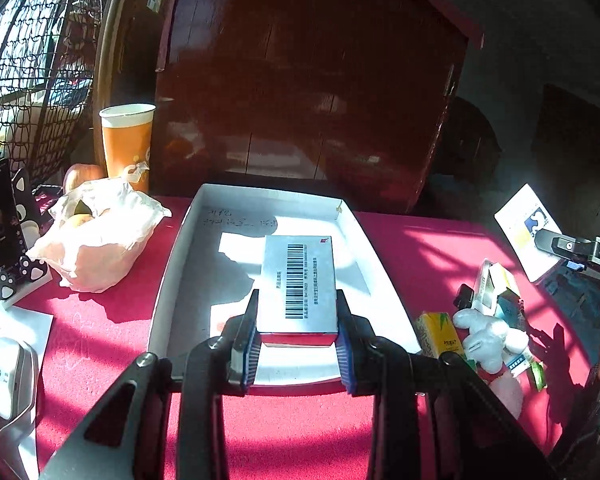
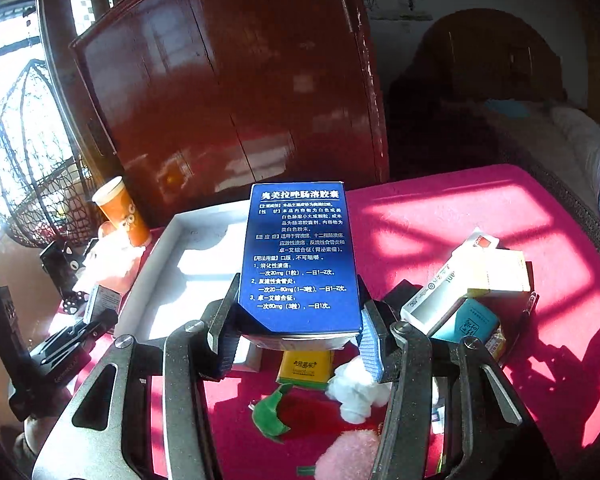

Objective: Organize objects
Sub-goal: 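Carry the barcode box into the tray while the right gripper carries the blue box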

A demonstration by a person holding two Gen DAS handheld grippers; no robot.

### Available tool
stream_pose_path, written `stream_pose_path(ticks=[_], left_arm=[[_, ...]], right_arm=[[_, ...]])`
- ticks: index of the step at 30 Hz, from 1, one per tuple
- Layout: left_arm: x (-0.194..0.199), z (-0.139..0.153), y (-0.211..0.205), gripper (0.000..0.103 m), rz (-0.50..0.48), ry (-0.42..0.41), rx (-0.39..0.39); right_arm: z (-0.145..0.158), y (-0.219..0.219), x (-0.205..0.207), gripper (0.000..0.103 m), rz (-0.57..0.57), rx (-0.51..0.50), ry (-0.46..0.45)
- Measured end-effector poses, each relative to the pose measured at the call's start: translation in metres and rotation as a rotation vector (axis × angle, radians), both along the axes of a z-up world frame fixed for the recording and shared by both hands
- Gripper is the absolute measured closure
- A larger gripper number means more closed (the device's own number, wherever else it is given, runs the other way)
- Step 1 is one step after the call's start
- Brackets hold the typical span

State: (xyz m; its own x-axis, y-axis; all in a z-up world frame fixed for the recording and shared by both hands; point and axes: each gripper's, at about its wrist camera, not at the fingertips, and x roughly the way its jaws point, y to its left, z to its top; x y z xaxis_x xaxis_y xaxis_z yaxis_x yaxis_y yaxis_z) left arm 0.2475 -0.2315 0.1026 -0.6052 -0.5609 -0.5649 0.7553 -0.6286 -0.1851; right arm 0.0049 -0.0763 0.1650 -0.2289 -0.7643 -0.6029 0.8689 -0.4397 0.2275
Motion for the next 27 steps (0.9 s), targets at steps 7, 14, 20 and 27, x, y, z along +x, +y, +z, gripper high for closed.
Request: stream_pose_path(ticks=[7, 14, 20, 27], left_arm=[[-0.034, -0.019, -0.028, 0.071, 0.064, -0.097, 0.022], [-0.056, -0.036, -0.053, 0.071, 0.147, -0.101, 0.091], [-0.057, -0.054, -0.069, 0.071, 0.225, -0.12, 0.134], [-0.055, -0.068, -0.078, 0.066, 0.238, -0.117, 0.178]], right_arm=[[-0.023, -0.066, 0.036, 0.054, 0.107, 0.092, -0.018], [-0.055, -0.11, 0.046, 0.054, 0.126, 0.176, -0.045], [-0.074, -0.13, 0.048, 0.054, 0.127, 0.215, -0.055], [-0.091, -0.15, 0.056, 0.051, 0.169, 0.253, -0.042]])
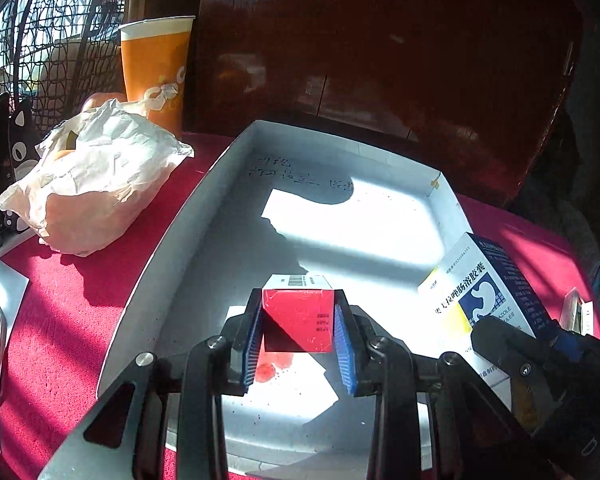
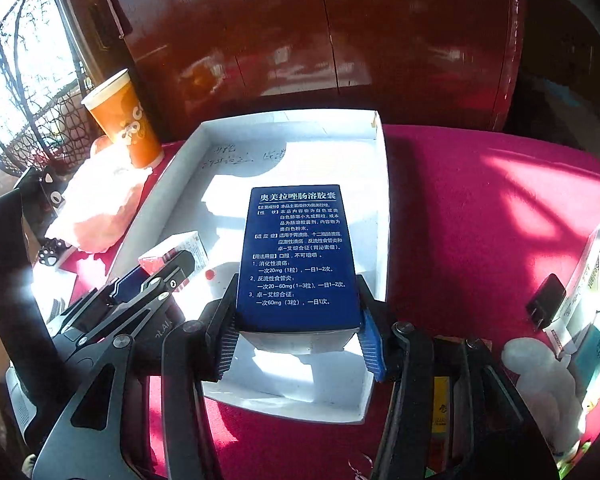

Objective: Organize objects
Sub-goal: 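Carry the barcode box into the tray while the right gripper carries the blue box, then release both boxes in the tray and move both grippers back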

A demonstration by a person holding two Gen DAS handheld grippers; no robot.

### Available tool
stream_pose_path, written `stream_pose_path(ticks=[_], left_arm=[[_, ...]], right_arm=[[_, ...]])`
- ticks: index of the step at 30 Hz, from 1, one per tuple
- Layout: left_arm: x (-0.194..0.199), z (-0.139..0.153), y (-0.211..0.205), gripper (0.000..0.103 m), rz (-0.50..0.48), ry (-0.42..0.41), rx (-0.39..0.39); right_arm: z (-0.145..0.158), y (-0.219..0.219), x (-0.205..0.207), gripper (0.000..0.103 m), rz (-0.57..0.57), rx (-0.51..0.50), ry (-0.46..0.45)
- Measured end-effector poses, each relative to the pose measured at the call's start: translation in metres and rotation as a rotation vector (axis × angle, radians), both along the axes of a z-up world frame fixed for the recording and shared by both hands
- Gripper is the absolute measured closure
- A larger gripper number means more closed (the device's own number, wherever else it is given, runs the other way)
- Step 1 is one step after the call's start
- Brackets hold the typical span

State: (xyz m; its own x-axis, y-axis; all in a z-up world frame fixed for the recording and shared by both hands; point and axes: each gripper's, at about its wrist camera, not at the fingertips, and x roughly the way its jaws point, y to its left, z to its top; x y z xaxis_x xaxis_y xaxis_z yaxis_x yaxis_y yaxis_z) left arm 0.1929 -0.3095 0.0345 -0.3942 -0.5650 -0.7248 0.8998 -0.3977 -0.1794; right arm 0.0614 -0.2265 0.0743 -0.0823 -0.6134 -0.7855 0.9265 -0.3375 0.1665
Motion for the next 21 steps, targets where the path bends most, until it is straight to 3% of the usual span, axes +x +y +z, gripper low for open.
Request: stream_pose_path(ticks=[2, 3, 4, 7, 9, 13, 18, 21], left_arm=[[0.004, -0.005, -0.005, 0.04, 0.013, 0.006, 0.042], [0.008, -0.006, -0.007, 0.005, 0.026, 0.019, 0.057], [0.013, -0.007, -0.007, 0.0, 0.048, 0.027, 0.047], [0.022, 0.004, 0.0, 0.0, 0.051, 0.04, 0.024], [0.029, 0.02, 0.011, 0.0, 0.04, 0.076, -0.005], [0.056, 0.081, 0.045, 0.0, 0.032, 0.184, -0.135], [0.114, 0.18, 0.096, 0.0, 0.06, 0.287, -0.414], [0.158, 0.238, 0.119, 0.0, 0.125, 0.296, -0.594]], right_arm=[[0.001, 0.002, 0.001, 0.032, -0.018, -0.004, 0.043], [0.003, 0.005, -0.001, 0.025, -0.031, -0.023, 0.058], [0.007, 0.01, -0.005, 0.015, -0.045, -0.043, 0.058], [0.025, 0.034, -0.018, 0.0, -0.072, -0.105, 0.027], [0.042, 0.057, -0.024, 0.0, -0.091, -0.156, 0.02], [0.089, 0.122, -0.039, 0.0, -0.131, -0.277, 0.022], [0.154, 0.227, -0.073, 0.0, -0.266, -0.434, 0.074], [0.194, 0.295, -0.093, 0.0, -0.376, -0.537, 0.132]])
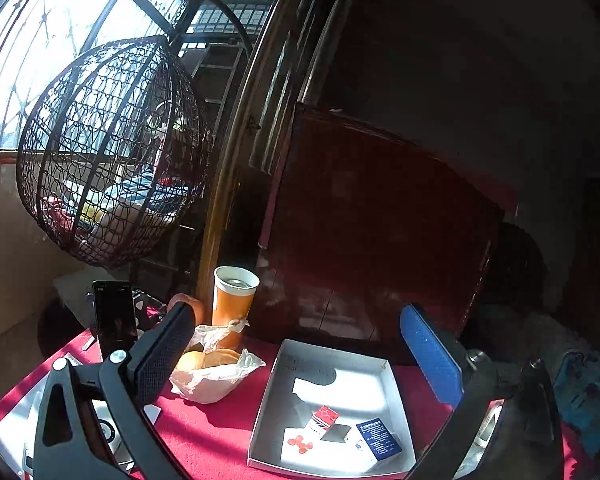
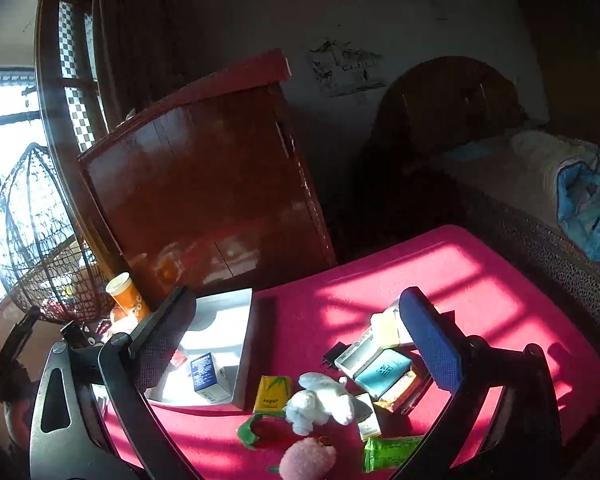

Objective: Organize objects
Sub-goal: 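Release both boxes in the tray and move both grippers back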

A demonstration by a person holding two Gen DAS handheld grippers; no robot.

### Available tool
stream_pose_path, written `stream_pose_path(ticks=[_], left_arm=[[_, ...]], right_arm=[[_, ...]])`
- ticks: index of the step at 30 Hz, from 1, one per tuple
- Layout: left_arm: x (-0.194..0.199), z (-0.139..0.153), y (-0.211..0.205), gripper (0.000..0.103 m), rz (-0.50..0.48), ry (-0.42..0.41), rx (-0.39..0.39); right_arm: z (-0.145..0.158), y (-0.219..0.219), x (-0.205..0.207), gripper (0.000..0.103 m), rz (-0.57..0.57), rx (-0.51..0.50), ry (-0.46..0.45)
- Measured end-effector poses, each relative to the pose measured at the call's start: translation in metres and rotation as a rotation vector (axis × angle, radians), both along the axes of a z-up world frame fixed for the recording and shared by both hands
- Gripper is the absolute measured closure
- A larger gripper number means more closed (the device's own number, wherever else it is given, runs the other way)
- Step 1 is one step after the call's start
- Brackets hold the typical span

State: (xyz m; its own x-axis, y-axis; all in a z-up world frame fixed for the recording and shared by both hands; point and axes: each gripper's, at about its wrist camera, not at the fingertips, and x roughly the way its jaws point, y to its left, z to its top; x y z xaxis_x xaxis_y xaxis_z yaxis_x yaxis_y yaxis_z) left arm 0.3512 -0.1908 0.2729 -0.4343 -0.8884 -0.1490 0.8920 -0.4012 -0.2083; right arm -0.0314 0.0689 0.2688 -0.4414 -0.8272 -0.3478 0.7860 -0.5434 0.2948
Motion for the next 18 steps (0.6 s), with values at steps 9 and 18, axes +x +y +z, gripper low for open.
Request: stream_pose_path(ticks=[9, 18], left_arm=[[0.046, 0.039, 0.017, 0.0, 0.032, -0.112, -0.049], [-0.136, -0.115, 0.036, 0.0, -0.604, -0.425, 0.219]], right_arm=[[0.024, 0.093, -0.024, 0.0, -0.126, -0.042, -0.004], [-0.16, 0.042, -0.007, 0.0, 0.111, 0.478, 0.013]])
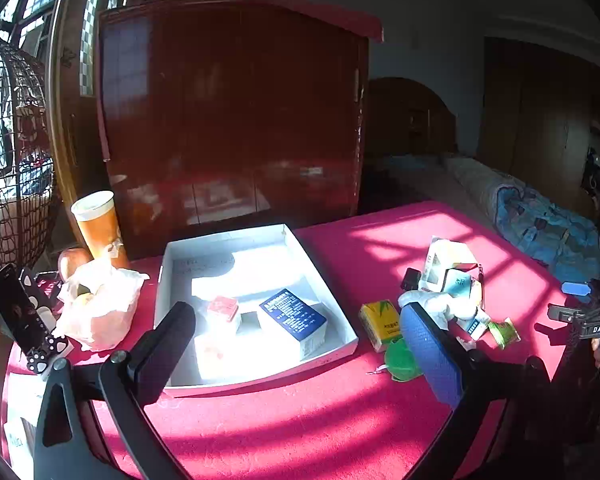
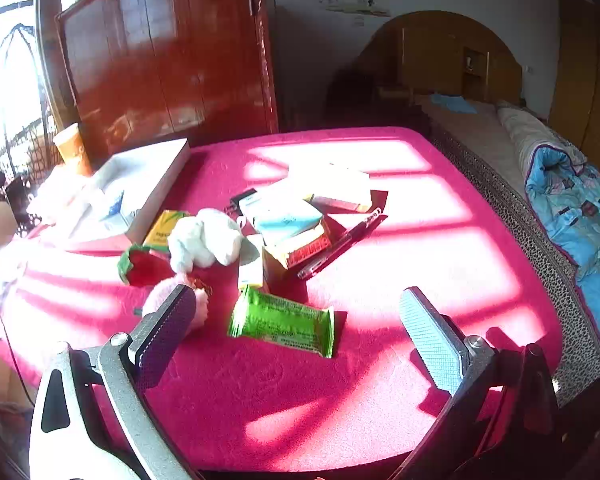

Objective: Organize objects
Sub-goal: 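Release both boxes in the tray and move both grippers back, then grasp the green-red pepper plush with the left gripper while the right gripper grasps the green snack packet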

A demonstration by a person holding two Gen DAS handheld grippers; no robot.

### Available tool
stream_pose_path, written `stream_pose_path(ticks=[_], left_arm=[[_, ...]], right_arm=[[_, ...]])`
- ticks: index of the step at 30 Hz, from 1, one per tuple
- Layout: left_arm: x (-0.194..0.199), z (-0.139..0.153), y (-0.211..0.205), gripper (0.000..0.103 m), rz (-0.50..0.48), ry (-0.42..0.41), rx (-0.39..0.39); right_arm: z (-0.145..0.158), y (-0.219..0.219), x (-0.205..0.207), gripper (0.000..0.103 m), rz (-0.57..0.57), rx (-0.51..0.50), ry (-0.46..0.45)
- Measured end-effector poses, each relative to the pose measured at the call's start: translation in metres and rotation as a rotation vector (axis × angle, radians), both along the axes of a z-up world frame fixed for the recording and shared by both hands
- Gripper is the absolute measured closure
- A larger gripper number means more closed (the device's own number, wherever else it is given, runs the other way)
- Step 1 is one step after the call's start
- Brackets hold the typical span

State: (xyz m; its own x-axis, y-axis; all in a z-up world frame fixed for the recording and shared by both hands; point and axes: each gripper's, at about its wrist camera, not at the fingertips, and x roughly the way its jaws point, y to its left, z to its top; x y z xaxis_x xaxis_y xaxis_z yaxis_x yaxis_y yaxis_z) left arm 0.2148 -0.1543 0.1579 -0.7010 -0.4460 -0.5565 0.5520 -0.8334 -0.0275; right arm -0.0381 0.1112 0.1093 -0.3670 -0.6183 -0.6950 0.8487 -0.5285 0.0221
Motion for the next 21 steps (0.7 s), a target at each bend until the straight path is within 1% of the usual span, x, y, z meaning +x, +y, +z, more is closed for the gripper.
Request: stream_pose_path(ticks=[2, 3, 6, 9, 12, 13, 15, 16, 17, 18, 19, 20, 21], left_arm=[[-0.036, -0.036, 0.011, 0.001, -0.105, -0.081, 0.034], [-0.052, -0.053, 0.019, 0.001, -0.153, -0.121, 0.029], [-0.082, -0.087, 0.037, 0.001, -0.241, -0.222, -0.03], [-0.097, -0.107, 0.055, 0.001, -0.285, -0.305, -0.063], [-0.111, -0.118, 0.058, 0.001, -0.309, -0.364, -0.093], [-0.114, -0.121, 0.058, 0.001, -0.323, -0.378, -0.094], [-0.124, -0.127, 0.058, 0.002, -0.346, -0.4, -0.088], [-0.13, -0.131, 0.058, 0.008, -0.354, -0.414, -0.087], [-0.135, -0.136, 0.057, 0.011, -0.358, -0.432, -0.086], [-0.14, -0.14, 0.057, 0.018, -0.358, -0.448, -0.084], [-0.143, -0.144, 0.055, 0.03, -0.356, -0.457, -0.079], [-0.145, -0.148, 0.054, 0.037, -0.358, -0.467, -0.063], [-0.145, -0.148, 0.053, 0.044, -0.361, -0.444, -0.039]], right_arm=[[-0.027, -0.002, 0.003, 0.0, 0.052, 0.058, 0.02], [-0.036, -0.003, 0.005, 0.0, 0.07, 0.083, 0.049], [-0.05, -0.015, 0.01, 0.0, 0.1, 0.134, 0.163], [-0.061, -0.03, 0.007, 0.0, 0.128, 0.19, 0.225], [-0.072, -0.044, 0.006, 0.001, 0.172, 0.245, 0.269], [-0.076, -0.048, 0.007, 0.002, 0.182, 0.258, 0.288], [-0.082, -0.057, 0.007, 0.008, 0.186, 0.291, 0.325], [-0.085, -0.062, 0.007, 0.014, 0.183, 0.306, 0.342], [-0.086, -0.066, 0.007, 0.016, 0.19, 0.305, 0.342], [-0.086, -0.068, 0.007, 0.018, 0.199, 0.3, 0.332], [-0.086, -0.071, 0.007, 0.025, 0.209, 0.299, 0.321], [-0.087, -0.072, 0.006, 0.035, 0.219, 0.299, 0.308], [-0.087, -0.073, 0.006, 0.043, 0.231, 0.3, 0.293]])
